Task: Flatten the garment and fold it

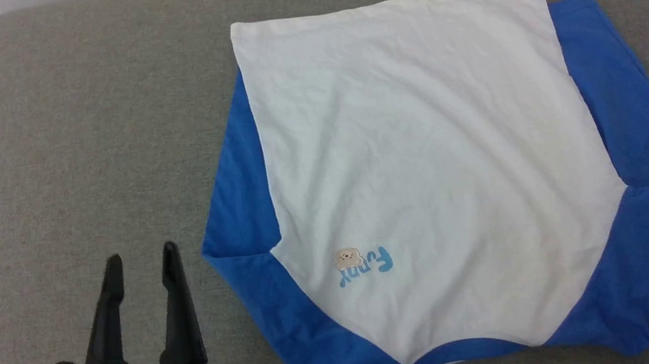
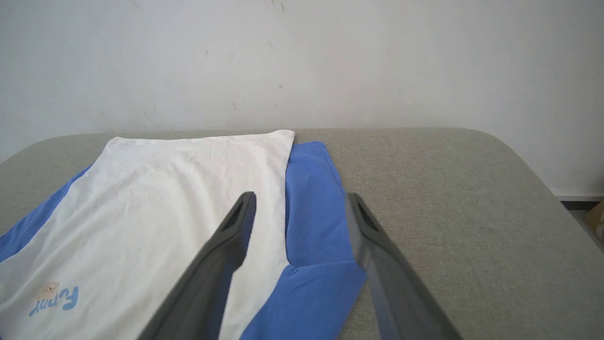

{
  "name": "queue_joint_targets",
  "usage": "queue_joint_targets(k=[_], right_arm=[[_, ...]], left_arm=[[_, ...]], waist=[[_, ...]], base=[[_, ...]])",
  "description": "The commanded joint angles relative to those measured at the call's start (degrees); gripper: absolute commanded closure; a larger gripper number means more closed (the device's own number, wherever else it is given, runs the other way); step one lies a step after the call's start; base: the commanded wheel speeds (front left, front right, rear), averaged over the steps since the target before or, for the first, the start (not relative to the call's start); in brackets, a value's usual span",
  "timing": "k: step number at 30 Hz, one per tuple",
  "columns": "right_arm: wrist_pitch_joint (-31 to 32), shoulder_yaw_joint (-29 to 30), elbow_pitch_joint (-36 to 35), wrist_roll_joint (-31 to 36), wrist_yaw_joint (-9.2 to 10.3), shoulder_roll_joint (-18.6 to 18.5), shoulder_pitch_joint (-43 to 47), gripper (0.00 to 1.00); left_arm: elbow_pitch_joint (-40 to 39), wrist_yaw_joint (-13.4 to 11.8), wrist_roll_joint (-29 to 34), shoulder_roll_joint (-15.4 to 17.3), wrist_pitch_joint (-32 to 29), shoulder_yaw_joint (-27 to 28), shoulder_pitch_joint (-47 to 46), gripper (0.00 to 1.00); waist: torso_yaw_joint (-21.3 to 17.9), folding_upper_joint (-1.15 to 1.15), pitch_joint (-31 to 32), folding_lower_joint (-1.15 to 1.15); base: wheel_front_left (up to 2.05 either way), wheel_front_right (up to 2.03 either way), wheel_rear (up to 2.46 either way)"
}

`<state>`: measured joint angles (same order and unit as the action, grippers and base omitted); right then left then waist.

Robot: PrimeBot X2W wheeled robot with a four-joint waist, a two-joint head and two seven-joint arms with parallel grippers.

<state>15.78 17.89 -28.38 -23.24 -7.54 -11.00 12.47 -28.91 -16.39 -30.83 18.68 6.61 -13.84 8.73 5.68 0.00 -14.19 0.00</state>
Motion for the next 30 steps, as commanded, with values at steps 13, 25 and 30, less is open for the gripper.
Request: queue_joint_targets(k=[13,25,30], right_arm=[[-17.59,-4.03,9.29,11.71,0.05,7.23,-3.51,0.00],[-17.59,-5.49,8.89,11.23,0.05,5.64,-7.36,0.00],[-17.22,-5.67,8.02,10.02,0.05,3.90,-9.20,0.00]], left_arm=[[17.31,-1.91,12.05,-9.56,8.35,-3.28,-6.17,0.00],[15.99,6.38,10.88,-0.14,-11.54,-1.56,-25.19,0.00],[20.11,9.71,5.64,4.01,-25.90,0.36,-36.08,0.00]], waist=[[0.99,0.00,-0.88,0.00],[1.26,0.00,-8.73,0.00],[0.73,0.00,-13.31,0.00]], base=[[0.00,0.00,0.00],[0.00,0.00,0.00],[0.00,0.00,0.00]])
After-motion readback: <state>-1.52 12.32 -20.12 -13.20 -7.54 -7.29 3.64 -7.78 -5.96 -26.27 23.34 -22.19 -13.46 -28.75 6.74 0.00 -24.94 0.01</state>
